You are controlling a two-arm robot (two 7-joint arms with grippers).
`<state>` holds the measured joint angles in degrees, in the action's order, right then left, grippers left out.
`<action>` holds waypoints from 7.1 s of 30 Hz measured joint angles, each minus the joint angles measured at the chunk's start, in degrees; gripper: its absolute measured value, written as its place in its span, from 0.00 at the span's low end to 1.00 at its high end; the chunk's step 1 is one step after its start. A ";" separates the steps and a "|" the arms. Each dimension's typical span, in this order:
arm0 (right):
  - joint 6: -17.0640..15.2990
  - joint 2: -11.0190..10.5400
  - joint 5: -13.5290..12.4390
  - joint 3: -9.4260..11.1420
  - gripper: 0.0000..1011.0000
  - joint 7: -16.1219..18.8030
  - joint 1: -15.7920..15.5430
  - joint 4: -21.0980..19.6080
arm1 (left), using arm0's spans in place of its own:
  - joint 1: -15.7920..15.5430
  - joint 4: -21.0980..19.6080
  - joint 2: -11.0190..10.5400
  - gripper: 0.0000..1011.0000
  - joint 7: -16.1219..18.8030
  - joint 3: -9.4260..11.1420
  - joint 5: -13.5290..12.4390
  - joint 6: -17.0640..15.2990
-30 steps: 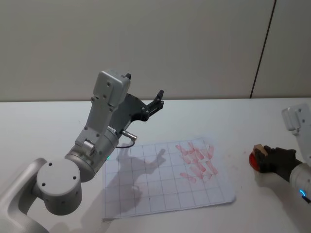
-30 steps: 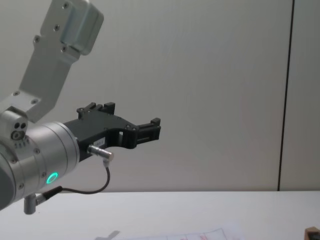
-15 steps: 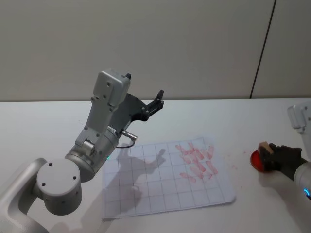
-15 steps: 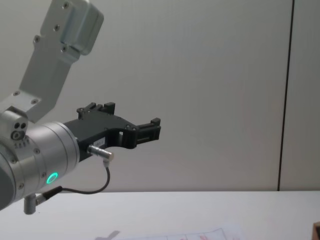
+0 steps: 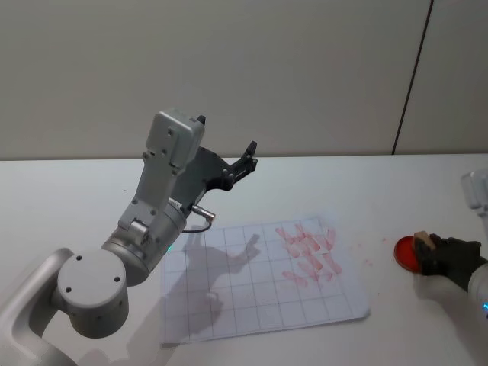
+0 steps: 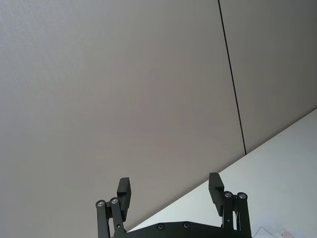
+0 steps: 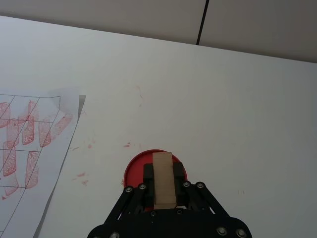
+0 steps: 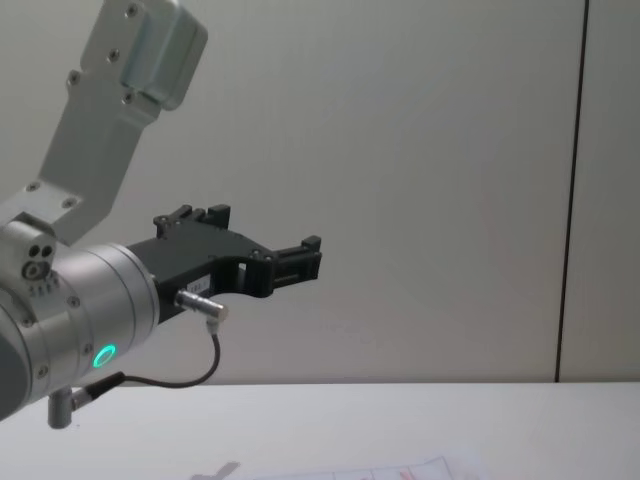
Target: Use the one hand to pick up the stamp and affix it onto the A4 paper.
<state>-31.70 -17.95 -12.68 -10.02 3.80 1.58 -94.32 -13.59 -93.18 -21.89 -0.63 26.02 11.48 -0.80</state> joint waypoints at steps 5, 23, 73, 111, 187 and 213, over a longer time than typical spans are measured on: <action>0.04 0.11 -0.55 0.18 0.21 -0.02 -0.13 0.35 | 0.00 0.00 0.00 0.99 0.00 0.00 0.00 0.00; -0.33 1.59 -1.23 0.22 0.21 0.40 2.12 3.93 | 0.00 0.00 0.00 0.99 0.00 0.00 0.00 0.00; -5.41 3.86 3.34 -5.60 0.21 8.31 0.44 -11.51 | 0.00 0.00 0.00 0.99 0.00 0.00 0.00 0.00; -0.88 3.62 10.29 -9.01 0.21 11.78 -1.91 -5.29 | 0.00 0.00 0.00 0.99 0.00 0.00 0.00 0.00; -2.78 3.42 2.33 -2.36 0.21 1.53 -0.20 -14.02 | 0.00 0.00 0.00 0.99 0.00 0.00 0.00 0.00; -2.63 2.48 4.67 -0.13 0.21 -0.49 0.98 -5.83 | 0.00 0.00 0.00 0.99 0.00 0.00 0.00 0.00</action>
<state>-34.32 -15.47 -8.01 -10.15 3.31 2.56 -100.15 -13.59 -93.18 -21.89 -0.62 26.02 11.48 -0.80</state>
